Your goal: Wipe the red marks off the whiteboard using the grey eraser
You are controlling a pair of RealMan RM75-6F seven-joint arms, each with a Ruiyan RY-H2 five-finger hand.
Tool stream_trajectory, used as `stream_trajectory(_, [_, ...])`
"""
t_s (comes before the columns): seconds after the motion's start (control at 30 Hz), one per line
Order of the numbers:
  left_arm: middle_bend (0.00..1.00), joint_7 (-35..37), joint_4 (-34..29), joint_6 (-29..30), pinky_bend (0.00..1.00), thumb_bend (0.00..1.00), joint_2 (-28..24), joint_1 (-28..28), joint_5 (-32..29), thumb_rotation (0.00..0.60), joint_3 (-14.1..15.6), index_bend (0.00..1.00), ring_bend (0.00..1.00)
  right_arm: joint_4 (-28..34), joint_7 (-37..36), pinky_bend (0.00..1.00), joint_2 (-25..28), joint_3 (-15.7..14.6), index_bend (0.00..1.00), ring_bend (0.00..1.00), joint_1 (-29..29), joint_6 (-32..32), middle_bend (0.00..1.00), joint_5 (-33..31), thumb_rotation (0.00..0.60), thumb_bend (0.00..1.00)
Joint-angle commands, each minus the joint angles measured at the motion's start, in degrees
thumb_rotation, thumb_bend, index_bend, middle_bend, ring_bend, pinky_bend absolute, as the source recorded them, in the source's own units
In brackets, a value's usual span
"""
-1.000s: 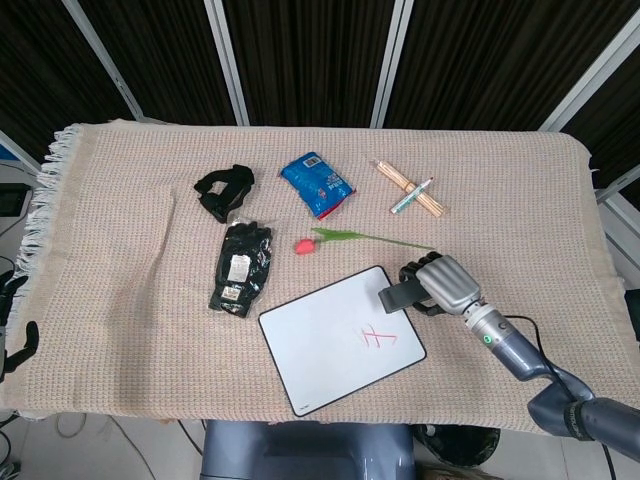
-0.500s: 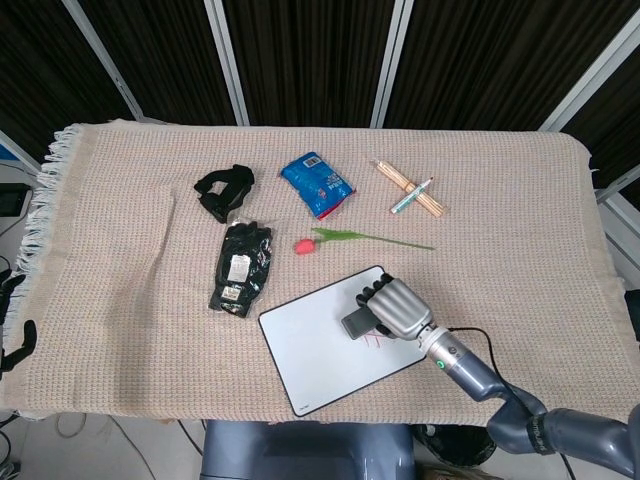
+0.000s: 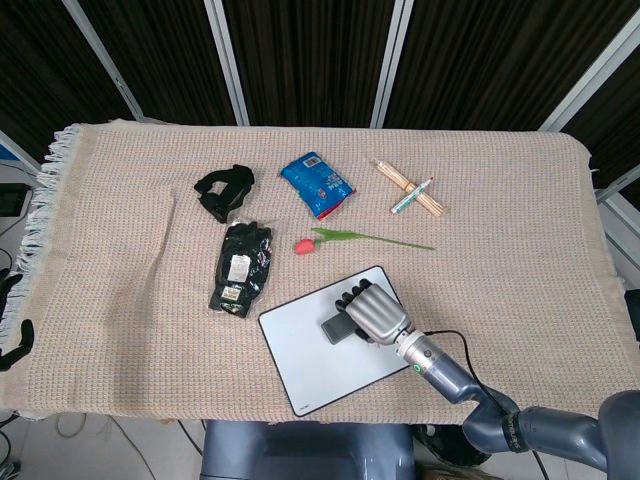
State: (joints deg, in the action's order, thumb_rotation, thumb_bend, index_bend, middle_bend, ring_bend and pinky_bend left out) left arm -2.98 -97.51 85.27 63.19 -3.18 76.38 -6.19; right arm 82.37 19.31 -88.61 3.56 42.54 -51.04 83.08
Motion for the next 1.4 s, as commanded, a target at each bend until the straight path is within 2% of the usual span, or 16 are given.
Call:
stream_trajectory(0.03, [0.05, 0.0, 0.0, 0.0, 0.02, 0.50, 0.0, 0.0, 0.0, 0.600, 0.0, 0.14, 0.00, 0.9, -0.4, 0.33, 1.7, -1.3, 0.51, 0.46, -0.9, -1.0, 0.52, 1.1, 0.600, 0.41])
stream_trajectory(0.37, [0.05, -0.9, -0.2, 0.3, 0.02, 0.50, 0.4, -0.1, 0.6, 0.600, 0.2, 0.14, 0.00, 5.7, -2.0, 0.33, 8.4, -7.1, 0.51, 0.46, -3.9, -3.4, 0.52, 6.2, 0.600, 0.41])
stream_trajectory(0.5, [0.05, -1.4, -0.3, 0.6, 0.02, 0.50, 0.6, 0.0, 1.0, 0.600, 0.3, 0.14, 0.00, 5.7, -2.9, 0.33, 9.6, -8.1, 0.51, 0.46, -4.8, -4.1, 0.52, 7.1, 0.600, 0.41])
stream_trajectory(0.73, [0.05, -1.6, -0.3, 0.9, 0.02, 0.50, 0.7, 0.0, 1.2, 0.600, 0.4, 0.14, 0.00, 4.4, -5.6, 0.33, 10.3, -7.2, 0.51, 0.47, -4.8, -3.6, 0.52, 6.4, 0.600, 0.41])
stream_trajectory(1.23, [0.05, -1.1, 0.2, 0.8, 0.02, 0.50, 0.5, 0.0, 1.1, 0.600, 0.3, 0.14, 0.00, -1.7, -8.0, 0.33, 5.5, -3.2, 0.52, 0.47, -2.5, -1.1, 0.53, 3.6, 0.600, 0.41])
stream_trajectory(1.4, [0.05, -0.8, 0.3, 1.0, 0.02, 0.50, 0.4, 0.2, 1.2, 0.600, 0.2, 0.14, 0.00, -2.2, -8.3, 0.33, 5.5, -3.5, 0.52, 0.47, -2.9, -1.6, 0.53, 3.7, 0.600, 0.41])
